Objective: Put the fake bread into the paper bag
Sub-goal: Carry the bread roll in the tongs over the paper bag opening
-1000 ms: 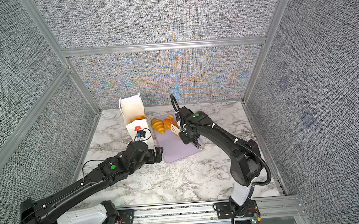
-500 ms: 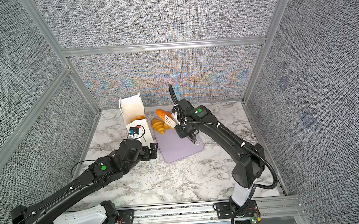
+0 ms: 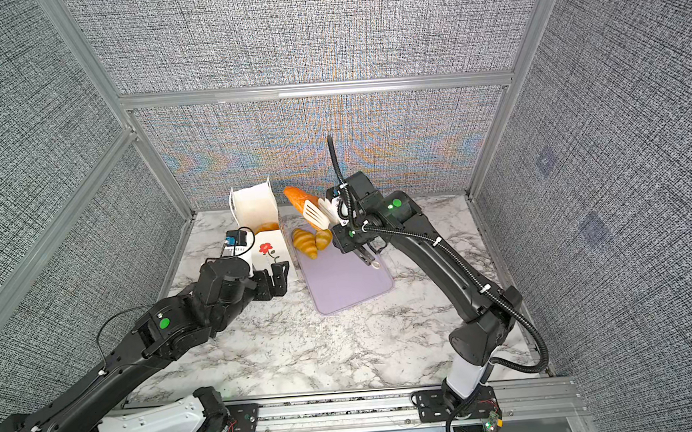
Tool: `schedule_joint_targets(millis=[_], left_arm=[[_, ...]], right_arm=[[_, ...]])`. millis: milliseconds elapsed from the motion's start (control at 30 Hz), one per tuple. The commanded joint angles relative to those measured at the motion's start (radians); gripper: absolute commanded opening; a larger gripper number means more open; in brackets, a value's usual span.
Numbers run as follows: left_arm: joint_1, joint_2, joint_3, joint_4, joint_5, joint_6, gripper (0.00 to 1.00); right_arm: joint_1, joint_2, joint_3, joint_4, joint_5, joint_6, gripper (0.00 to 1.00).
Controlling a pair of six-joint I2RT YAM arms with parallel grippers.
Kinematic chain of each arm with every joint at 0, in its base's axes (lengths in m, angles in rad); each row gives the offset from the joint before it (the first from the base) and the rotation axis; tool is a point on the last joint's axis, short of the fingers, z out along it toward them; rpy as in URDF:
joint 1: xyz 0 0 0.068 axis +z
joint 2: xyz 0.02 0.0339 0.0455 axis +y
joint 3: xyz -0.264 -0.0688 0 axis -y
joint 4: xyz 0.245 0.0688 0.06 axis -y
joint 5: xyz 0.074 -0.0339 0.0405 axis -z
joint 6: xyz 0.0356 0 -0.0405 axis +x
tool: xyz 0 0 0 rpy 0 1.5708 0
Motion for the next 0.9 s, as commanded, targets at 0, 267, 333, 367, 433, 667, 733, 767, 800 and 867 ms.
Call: schedule_joint_targets(millis=[0, 267, 333, 367, 433, 667, 733, 767, 800, 867], left_arm=[[0.022, -0.003, 0.019, -0.025, -0.011, 0.034, 1.0], [0.093, -0.02, 0.051, -0.049, -0.003, 0.045, 1.0], [0.11, -0.031, 0.052, -0.06, -0.006, 0.038, 1.0], [0.117, -0.036, 0.051, -0.067, -0.008, 0.037, 0.99], [0.129, -0.049, 0.046, -0.081, -0.012, 0.033, 1.0], [0.157, -0.094, 0.018, -0.109, -0.019, 0.016, 1.0], [0.163, -0.103, 0.011, -0.115, -0.021, 0.01, 0.99], [0.166, -0.106, 0.005, -0.118, -0.02, 0.008, 1.0], [0.167, -0.11, 0.003, -0.121, -0.02, 0.005, 1.0], [0.17, -0.115, -0.001, -0.133, -0.02, 0.002, 0.99]], right_arm=[[0.014, -0.007, 0.042, 0.026, -0.046, 0.019, 0.36], [0.062, 0.012, 0.125, 0.097, -0.136, 0.064, 0.36], [0.075, 0.02, 0.138, 0.125, -0.16, 0.081, 0.36], [0.083, 0.023, 0.143, 0.141, -0.172, 0.089, 0.36], [0.096, 0.029, 0.15, 0.173, -0.193, 0.104, 0.37], [0.128, 0.087, 0.183, 0.247, -0.25, 0.149, 0.37], [0.134, 0.105, 0.184, 0.266, -0.257, 0.158, 0.37], [0.136, 0.116, 0.184, 0.272, -0.258, 0.163, 0.37], [0.137, 0.124, 0.187, 0.272, -0.258, 0.167, 0.37], [0.141, 0.137, 0.201, 0.267, -0.258, 0.172, 0.37]])
